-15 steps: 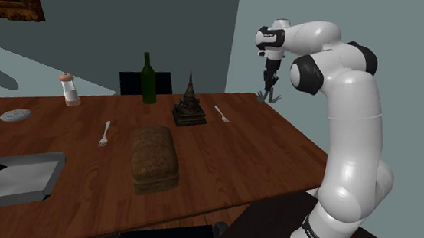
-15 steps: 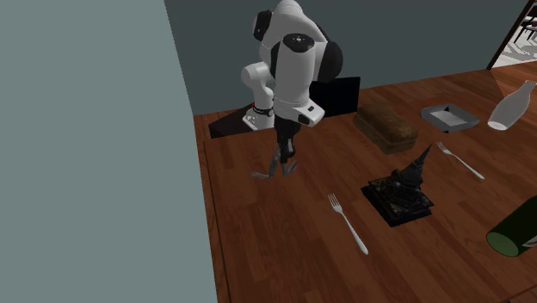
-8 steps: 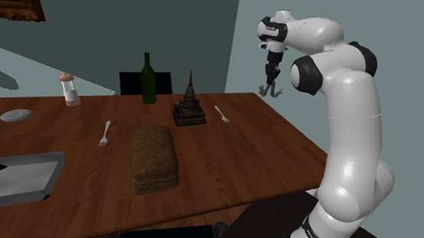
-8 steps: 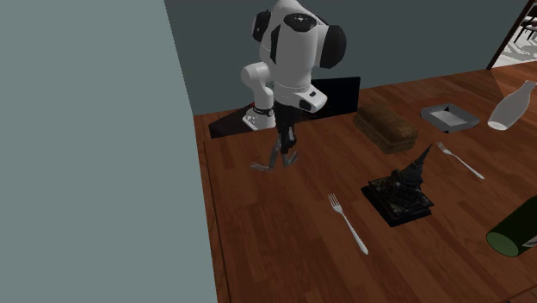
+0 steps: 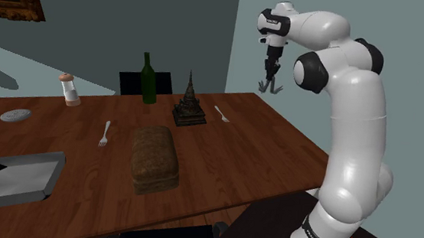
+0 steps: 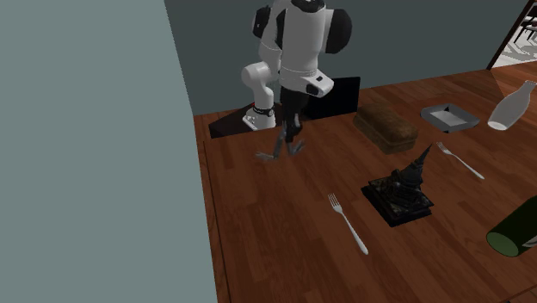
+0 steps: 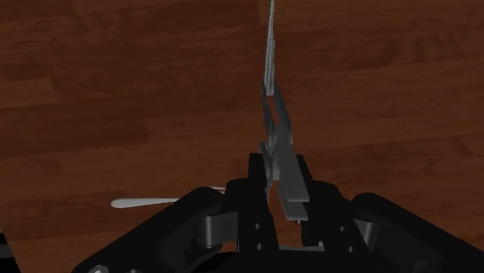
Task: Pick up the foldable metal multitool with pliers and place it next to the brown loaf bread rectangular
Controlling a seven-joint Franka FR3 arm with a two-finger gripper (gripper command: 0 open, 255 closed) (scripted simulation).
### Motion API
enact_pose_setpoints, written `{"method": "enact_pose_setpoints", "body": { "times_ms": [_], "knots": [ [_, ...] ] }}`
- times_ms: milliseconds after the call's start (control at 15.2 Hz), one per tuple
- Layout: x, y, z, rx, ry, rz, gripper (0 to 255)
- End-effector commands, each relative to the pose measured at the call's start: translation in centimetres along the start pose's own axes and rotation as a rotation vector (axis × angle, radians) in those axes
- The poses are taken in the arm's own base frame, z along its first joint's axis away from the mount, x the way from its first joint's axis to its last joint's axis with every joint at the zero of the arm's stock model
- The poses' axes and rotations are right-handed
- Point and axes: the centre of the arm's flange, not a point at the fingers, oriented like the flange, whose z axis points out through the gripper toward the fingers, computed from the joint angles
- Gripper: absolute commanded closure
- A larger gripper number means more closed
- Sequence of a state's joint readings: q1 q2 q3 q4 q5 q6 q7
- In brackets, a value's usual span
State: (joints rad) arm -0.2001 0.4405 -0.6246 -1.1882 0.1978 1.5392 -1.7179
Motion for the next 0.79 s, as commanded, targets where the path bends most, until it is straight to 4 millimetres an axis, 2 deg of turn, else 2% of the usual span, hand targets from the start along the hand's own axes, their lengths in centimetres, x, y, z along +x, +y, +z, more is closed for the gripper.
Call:
{"method": "enact_pose_setpoints", "body": {
  "times_ms": [0, 726],
  "knots": [
    [2.3, -1.6, 0.0, 0.0, 0.0, 0.0, 255],
    [13.8, -10.5, -0.5, 0.0, 0.0, 0.0, 255]
  ]
}}
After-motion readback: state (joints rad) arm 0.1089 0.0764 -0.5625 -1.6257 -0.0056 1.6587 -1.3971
